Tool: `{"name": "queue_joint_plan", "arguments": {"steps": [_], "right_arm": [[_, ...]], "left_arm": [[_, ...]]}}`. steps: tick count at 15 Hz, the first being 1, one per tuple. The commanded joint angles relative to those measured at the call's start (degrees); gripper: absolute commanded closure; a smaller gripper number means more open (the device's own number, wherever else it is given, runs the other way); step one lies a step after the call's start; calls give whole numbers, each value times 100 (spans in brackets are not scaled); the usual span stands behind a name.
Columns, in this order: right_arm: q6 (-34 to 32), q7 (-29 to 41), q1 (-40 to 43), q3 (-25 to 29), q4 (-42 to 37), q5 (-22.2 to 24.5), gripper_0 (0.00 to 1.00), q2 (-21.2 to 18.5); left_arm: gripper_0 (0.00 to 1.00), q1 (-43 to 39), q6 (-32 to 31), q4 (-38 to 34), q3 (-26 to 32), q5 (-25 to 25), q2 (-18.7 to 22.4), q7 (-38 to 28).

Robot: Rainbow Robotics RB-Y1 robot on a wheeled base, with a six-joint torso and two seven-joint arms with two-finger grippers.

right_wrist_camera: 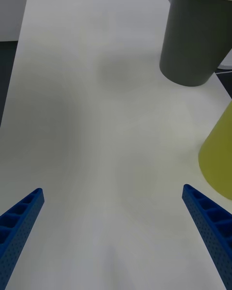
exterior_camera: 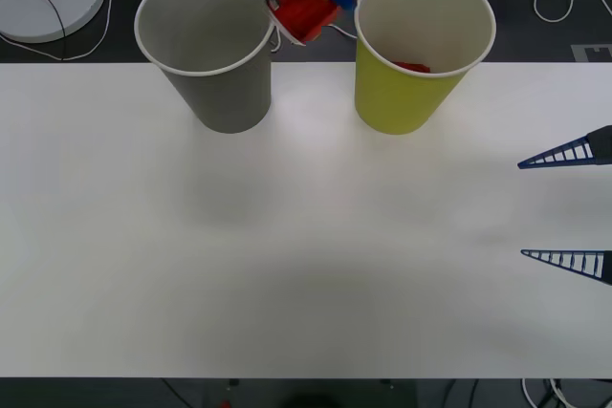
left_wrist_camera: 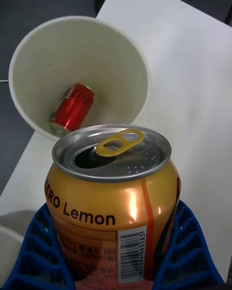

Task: Put the can into the green bin and the plastic bottle into the gray bin

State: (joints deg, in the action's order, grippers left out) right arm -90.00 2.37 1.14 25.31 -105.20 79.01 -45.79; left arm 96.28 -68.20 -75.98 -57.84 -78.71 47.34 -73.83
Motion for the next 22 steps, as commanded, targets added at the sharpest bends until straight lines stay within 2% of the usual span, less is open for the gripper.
{"name": "queue_joint_plan", "arguments": {"steps": [1, 5, 8, 11, 14, 17, 18, 19, 20, 21, 22], "right_arm": [[0, 0, 0, 0, 0, 0, 0, 0], [0, 0, 0, 0, 0, 0, 0, 0], [0, 0, 0, 0, 0, 0, 0, 0], [0, 0, 0, 0, 0, 0, 0, 0], [0, 0, 0, 0, 0, 0, 0, 0], [0, 0, 0, 0, 0, 0, 0, 0], [0, 0, 0, 0, 0, 0, 0, 0], [0, 0, 0, 0, 0, 0, 0, 0], [0, 0, 0, 0, 0, 0, 0, 0], [0, 0, 0, 0, 0, 0, 0, 0], [0, 0, 0, 0, 0, 0, 0, 0]], "left_arm": [[98, 409, 228, 919, -298, 22, -743, 0], [98, 910, 588, 2176, -614, -4, -1693, 0], [98, 1208, 834, 2905, -860, 22, -2202, 8], [99, 1252, 1256, 3599, -852, -4, -2686, 26], [100, 1261, 1529, 3960, -966, 13, -2950, 105], [98, 1252, 1537, 3969, -984, 22, -2941, 114], [93, 1252, 1502, 3986, -984, 22, -2941, 132], [84, 1252, 1493, 3995, -975, 22, -2941, 175], [57, 1252, 1476, 3995, -984, 22, -2941, 184], [8, 1252, 1450, 3995, -984, 22, -2941, 193], [0, 1252, 1423, 3995, -975, 22, -2941, 237]]}}
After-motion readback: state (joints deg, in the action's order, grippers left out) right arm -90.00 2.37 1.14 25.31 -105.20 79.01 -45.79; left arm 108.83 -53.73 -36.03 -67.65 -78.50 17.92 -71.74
